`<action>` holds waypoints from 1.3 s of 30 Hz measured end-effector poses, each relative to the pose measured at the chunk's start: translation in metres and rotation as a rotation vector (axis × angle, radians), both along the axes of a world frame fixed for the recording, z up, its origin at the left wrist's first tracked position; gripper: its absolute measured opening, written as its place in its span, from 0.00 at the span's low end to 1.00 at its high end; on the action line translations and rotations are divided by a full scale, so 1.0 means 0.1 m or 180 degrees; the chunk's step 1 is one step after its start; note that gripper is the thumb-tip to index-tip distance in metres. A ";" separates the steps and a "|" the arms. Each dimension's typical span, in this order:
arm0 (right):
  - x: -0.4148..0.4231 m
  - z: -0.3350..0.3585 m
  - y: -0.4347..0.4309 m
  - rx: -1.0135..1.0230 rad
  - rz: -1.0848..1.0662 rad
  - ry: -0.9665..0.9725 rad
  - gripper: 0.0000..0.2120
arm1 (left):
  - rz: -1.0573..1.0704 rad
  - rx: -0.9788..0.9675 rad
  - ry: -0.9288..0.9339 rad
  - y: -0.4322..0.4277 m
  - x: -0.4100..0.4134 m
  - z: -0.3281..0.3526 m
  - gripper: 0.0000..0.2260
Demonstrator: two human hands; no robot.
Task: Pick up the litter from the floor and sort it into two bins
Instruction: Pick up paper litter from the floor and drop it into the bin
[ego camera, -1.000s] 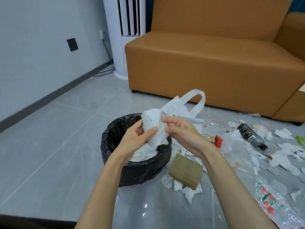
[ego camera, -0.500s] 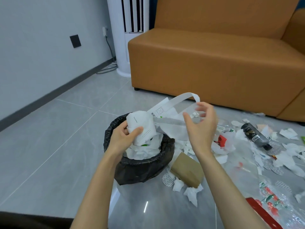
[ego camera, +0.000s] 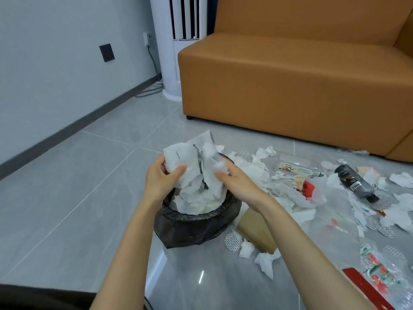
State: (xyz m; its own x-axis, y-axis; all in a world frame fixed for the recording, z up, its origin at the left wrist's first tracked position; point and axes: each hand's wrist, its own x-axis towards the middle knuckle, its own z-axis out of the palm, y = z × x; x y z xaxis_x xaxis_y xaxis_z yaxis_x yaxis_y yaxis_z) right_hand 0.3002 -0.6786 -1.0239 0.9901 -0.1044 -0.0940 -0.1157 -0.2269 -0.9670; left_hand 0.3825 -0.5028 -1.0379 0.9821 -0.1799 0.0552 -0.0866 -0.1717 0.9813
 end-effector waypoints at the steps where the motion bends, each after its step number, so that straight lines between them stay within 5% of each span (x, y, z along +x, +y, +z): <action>1: 0.05 -0.03 0.07 -0.0398 0.0234 -0.0050 0.17 | 0.0005 0.0160 -0.0163 -0.01 0.02 -0.02 0.14; 9: 0.19 -0.46 0.14 -0.2332 0.0448 0.0339 0.43 | -0.0033 0.1409 -0.0663 -0.13 0.04 -0.29 0.21; 18: 0.26 -0.62 -0.02 -0.2862 0.0283 -0.0104 0.29 | -0.0527 0.3225 -0.0713 -0.23 0.13 -0.62 0.19; 21: 0.26 -0.65 -0.06 -0.3137 0.0303 0.0014 0.30 | -0.0910 0.3749 -0.0611 -0.28 0.12 -0.67 0.26; 27: 0.10 -0.77 -0.15 -0.2730 -0.0873 -0.0087 0.20 | -0.1724 0.3337 -0.0213 -0.44 0.14 -0.79 0.31; 32: -0.03 -0.82 -0.15 -0.1517 -0.1451 0.0090 0.24 | -0.1839 0.2133 0.0364 -0.61 -0.02 -0.70 0.24; 35: -0.06 -0.85 -0.14 -0.0842 -0.1651 0.0092 0.25 | -0.1866 0.1781 0.0780 -0.69 -0.05 -0.70 0.28; 39: -0.07 -0.84 -0.14 -0.0419 -0.1572 0.0140 0.23 | -0.2174 0.2457 0.0487 -0.74 -0.05 -0.77 0.39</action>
State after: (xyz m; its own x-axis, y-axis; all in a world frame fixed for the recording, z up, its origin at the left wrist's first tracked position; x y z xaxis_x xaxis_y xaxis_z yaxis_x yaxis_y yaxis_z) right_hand 0.2932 -0.6930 -1.1076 0.8151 -0.5725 -0.0891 -0.2798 -0.2544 -0.9257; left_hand 0.3780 -0.5768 -1.1147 0.6448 -0.6334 -0.4278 -0.2854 -0.7187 0.6341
